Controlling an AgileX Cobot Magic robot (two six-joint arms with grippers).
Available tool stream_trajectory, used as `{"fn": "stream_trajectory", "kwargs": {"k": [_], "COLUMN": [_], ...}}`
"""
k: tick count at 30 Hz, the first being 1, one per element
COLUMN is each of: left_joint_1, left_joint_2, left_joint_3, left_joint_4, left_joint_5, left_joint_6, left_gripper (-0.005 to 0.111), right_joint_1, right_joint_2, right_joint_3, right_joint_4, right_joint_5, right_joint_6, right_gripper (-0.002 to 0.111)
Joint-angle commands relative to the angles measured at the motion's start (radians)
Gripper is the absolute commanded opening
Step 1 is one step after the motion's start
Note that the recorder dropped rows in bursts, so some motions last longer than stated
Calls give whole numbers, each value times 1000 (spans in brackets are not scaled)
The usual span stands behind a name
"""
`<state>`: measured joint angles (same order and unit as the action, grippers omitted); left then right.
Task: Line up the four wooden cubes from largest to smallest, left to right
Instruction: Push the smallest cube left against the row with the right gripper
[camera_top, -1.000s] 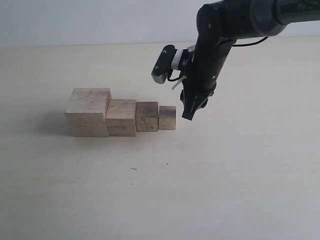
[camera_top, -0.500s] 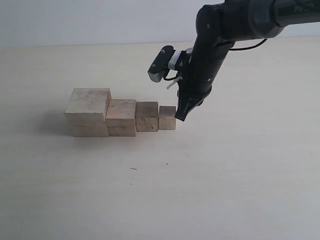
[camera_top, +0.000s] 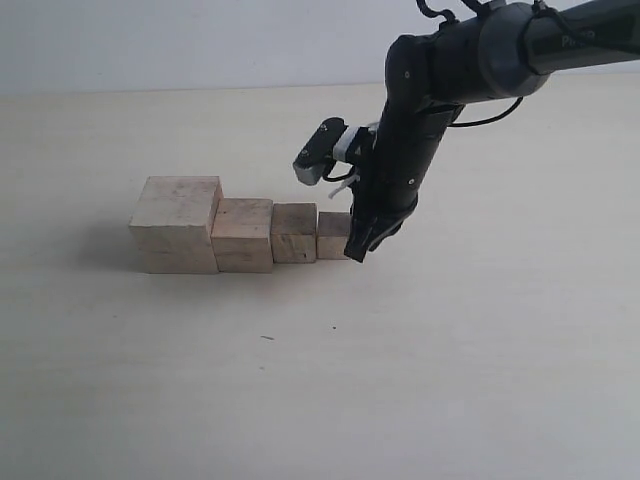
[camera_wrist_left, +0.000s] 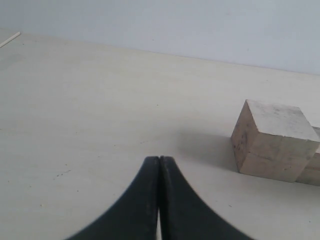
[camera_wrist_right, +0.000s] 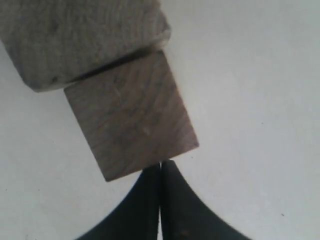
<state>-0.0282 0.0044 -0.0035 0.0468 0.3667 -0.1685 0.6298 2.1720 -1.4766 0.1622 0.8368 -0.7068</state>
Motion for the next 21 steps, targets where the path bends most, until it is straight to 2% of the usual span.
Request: {"fn": "stream_trajectory", "kwargs": {"k": [1,14,21], "left_joint_1": [-6,-6,-6], "left_joint_2": [-4,-4,-4], "left_joint_3": [4,4,4], "left_joint_4": [-5,-5,-5], "left_joint_5": [-10,-10,-10], "left_joint_6": [3,3,3], "left_gripper": [0,0,0], "right_joint_1": [-1,-1,-1], "right_joint_2": [-2,-2,-10], "right_joint_3": [3,3,3], "right_joint_4": [40,47,36], "right_joint_5": [-13,-69,-42], "right_joint_6": [-6,-6,5], "right_gripper": [0,0,0]}}
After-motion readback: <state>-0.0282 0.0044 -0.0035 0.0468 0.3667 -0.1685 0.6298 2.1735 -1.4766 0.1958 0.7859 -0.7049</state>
